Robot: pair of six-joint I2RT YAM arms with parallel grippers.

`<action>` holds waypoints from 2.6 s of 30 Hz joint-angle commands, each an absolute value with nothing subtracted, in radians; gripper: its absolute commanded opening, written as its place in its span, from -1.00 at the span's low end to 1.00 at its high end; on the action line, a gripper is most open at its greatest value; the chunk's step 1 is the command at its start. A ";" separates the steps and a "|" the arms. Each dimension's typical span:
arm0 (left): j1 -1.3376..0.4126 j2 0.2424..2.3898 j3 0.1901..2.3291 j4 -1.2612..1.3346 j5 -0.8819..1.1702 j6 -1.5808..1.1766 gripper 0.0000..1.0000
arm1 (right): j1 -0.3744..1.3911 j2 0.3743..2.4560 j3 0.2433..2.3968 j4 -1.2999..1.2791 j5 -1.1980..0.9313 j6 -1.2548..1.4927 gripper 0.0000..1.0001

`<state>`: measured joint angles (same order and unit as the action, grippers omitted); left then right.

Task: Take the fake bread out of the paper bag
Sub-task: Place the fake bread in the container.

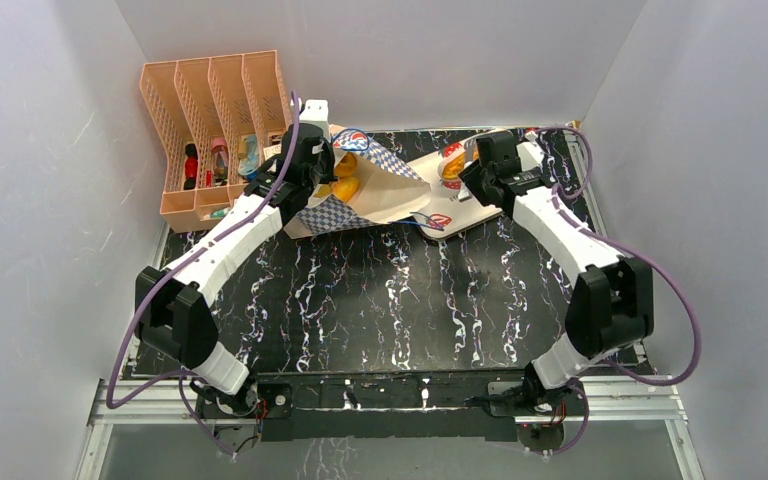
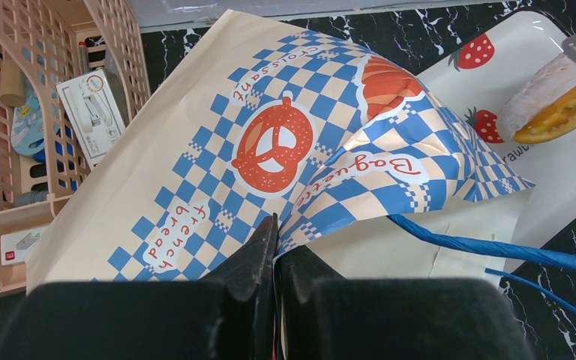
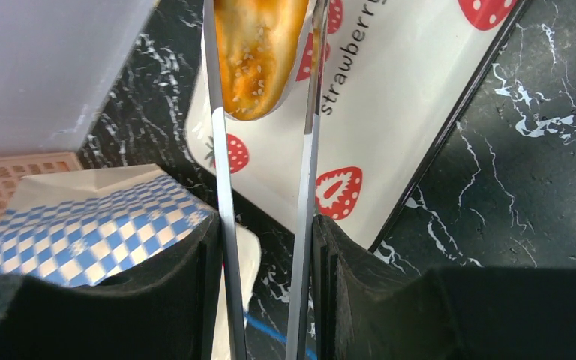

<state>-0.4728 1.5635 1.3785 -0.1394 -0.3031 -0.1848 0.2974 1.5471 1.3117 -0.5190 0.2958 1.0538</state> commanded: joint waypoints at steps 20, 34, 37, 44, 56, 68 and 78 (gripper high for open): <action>-0.456 1.483 1.396 -0.202 -0.377 -0.144 -1.00 | 0.220 1.764 1.408 -0.359 0.119 1.037 -0.32; -0.456 1.488 1.411 -0.217 -0.369 -0.138 -1.00 | 0.216 1.748 1.372 -0.353 0.086 1.035 -0.15; -0.456 1.486 1.411 -0.222 -0.368 -0.140 -1.00 | 0.213 1.748 1.359 -0.346 0.076 1.035 -0.11; -0.456 1.483 1.426 -0.235 -0.365 -0.143 -1.00 | 0.206 1.701 1.340 -0.340 0.063 1.041 -0.10; -0.456 1.478 1.418 -0.239 -0.352 -0.121 -1.00 | 0.203 1.632 1.303 -0.316 0.040 1.030 -0.22; -0.456 1.452 1.367 -0.184 -0.253 -0.097 -1.00 | 0.203 1.499 1.236 -0.334 0.041 0.999 -0.28; -0.466 1.468 1.359 -0.161 -0.210 -0.104 -1.00 | 0.265 1.220 1.146 -0.420 -0.007 0.957 -0.33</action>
<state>-0.4660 1.4914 1.3529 -0.1650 -0.2218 -0.1043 0.2092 1.3334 1.1576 -0.4267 0.0051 0.9836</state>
